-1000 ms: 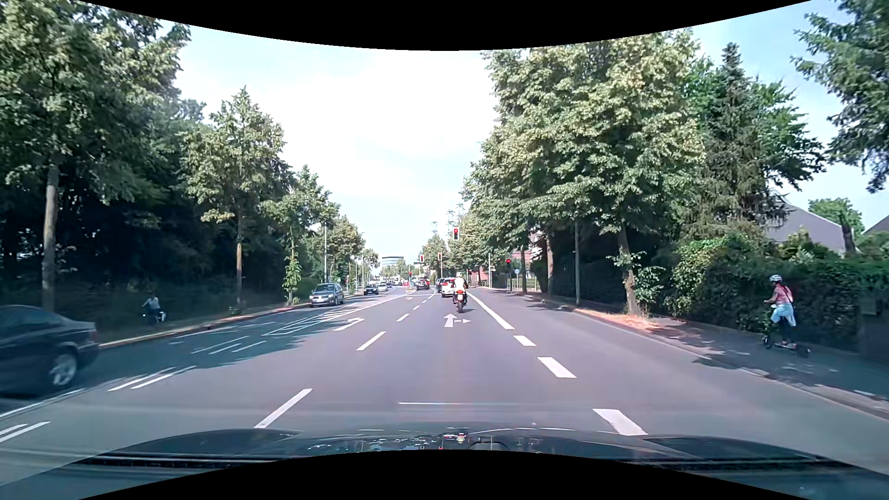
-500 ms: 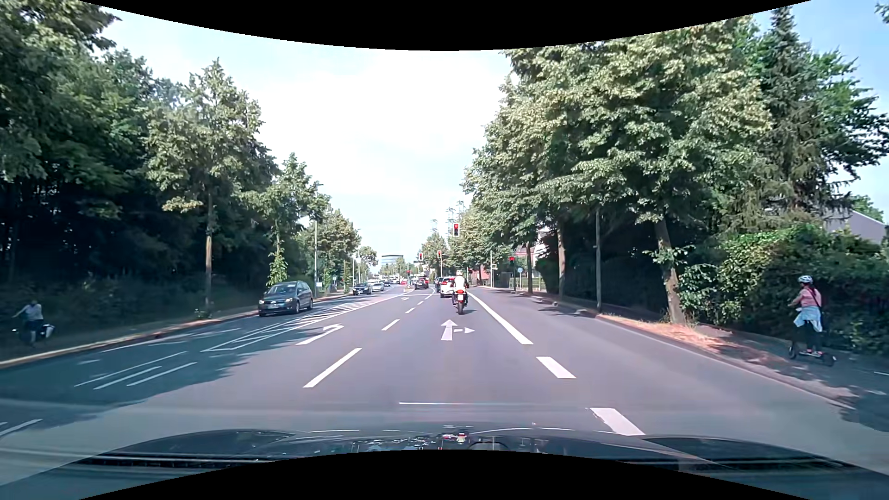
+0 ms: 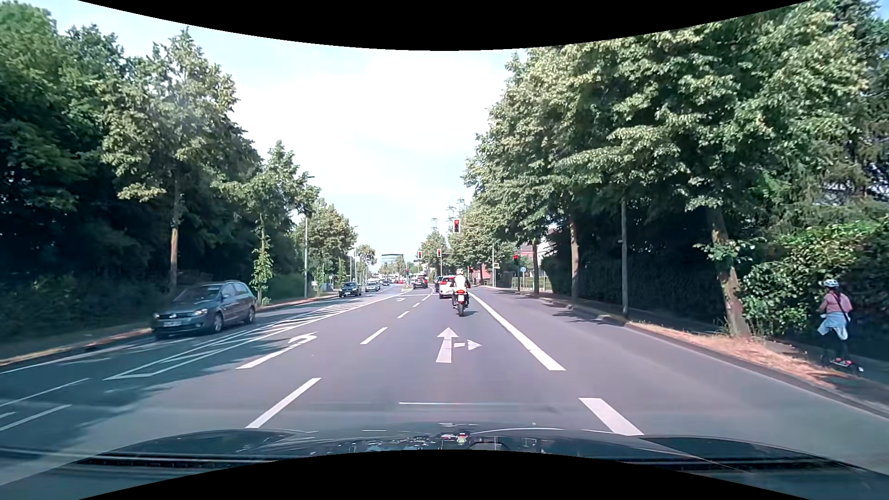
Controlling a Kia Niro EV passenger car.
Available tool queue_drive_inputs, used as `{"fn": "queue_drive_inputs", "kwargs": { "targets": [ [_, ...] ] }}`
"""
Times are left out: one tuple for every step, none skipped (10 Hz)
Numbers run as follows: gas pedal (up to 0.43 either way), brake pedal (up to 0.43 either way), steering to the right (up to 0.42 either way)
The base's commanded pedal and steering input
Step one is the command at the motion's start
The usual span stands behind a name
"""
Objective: Follow the waypoints while adhering to traffic rules and regulations
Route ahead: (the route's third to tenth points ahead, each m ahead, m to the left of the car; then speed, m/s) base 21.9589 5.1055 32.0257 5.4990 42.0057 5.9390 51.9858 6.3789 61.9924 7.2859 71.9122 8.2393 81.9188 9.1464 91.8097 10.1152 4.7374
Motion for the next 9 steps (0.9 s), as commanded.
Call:
{"fn": "queue_drive_inputs", "kwargs": {
  "targets": [
    [0.000, 0.000, -0.005],
    [0.000, 0.000, -0.005],
    [0.000, 0.000, -0.005],
    [0.000, 0.000, -0.005],
    [0.000, 0.000, -0.004],
    [0.000, 0.000, -0.005],
    [0.000, 0.000, -0.004],
    [0.000, 0.000, -0.004],
    [0.000, 0.000, -0.004]
  ]
}}
